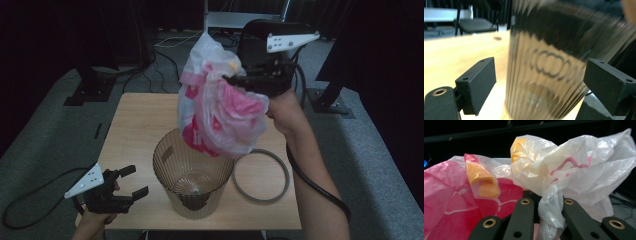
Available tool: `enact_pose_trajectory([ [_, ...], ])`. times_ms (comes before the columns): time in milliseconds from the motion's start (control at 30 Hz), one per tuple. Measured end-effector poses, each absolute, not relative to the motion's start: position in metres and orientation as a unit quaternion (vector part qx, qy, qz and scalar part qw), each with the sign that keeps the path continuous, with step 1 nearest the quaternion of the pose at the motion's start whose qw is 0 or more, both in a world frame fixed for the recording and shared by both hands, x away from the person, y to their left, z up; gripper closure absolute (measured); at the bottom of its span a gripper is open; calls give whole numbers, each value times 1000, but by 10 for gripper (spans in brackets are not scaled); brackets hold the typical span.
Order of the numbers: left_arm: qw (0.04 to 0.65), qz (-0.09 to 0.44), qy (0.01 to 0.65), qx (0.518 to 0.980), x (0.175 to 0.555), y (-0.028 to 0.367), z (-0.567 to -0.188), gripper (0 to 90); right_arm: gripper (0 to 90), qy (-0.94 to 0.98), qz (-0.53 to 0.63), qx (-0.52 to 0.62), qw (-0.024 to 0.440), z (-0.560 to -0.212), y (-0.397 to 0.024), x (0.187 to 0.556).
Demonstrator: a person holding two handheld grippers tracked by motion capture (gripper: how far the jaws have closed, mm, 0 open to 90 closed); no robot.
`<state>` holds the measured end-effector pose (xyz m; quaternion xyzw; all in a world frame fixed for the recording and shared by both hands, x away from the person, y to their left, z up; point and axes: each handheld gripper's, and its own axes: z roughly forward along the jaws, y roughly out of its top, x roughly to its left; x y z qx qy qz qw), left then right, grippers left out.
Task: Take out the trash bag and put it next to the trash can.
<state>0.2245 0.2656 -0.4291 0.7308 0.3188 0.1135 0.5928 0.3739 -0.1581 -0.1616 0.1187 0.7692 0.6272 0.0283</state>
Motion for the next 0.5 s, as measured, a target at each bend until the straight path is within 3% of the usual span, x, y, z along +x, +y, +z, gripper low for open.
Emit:
enact_pose_trajectory([
  [133,559,94,341,750,231,264,-458,5,868,758,634,145,49,-150,-171,387],
  [300,516,105,363,769,240,260,-485,5,867,753,628,181,77,-149,-182,406],
  [500,497,117,385,769,246,261,-501,6,867,757,603,234,91,-181,-189,437],
])
